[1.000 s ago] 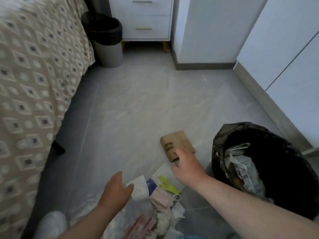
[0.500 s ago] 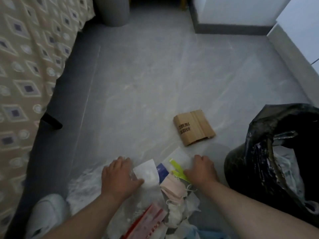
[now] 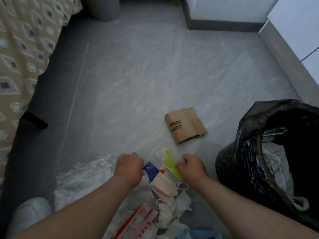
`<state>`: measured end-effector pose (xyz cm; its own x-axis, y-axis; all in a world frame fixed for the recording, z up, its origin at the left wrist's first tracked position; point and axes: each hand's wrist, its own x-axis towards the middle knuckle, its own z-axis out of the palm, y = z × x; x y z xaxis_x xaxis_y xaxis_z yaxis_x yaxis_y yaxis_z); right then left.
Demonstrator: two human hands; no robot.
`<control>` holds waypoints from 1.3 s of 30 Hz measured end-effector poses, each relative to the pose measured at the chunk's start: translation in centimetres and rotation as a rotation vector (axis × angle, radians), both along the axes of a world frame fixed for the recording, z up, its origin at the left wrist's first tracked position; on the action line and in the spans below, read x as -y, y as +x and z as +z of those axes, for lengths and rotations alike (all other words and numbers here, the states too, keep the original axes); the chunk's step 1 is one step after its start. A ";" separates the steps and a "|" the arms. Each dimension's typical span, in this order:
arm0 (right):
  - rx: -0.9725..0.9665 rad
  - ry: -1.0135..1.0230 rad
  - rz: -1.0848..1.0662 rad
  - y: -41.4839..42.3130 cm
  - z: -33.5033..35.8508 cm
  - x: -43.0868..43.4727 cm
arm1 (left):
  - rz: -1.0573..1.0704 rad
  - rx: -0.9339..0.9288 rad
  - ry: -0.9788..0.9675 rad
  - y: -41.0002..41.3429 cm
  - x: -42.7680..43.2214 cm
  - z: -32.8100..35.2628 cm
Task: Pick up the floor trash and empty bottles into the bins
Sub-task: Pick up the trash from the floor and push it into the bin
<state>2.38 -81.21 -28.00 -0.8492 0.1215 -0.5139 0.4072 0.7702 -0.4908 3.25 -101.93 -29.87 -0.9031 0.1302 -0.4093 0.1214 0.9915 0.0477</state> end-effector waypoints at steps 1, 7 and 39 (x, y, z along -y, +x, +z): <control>-0.017 -0.018 0.007 -0.2 0.3 -0.1 | -0.006 -0.001 -0.005 0.0 0.0 0.0; -0.068 -0.162 -0.008 -1.4 3.8 -0.5 | 0.328 -0.001 0.414 -1.2 -0.3 2.1; -0.667 -0.264 -0.568 5.2 27.0 -28.1 | 0.623 0.260 1.098 0.6 -34.1 21.3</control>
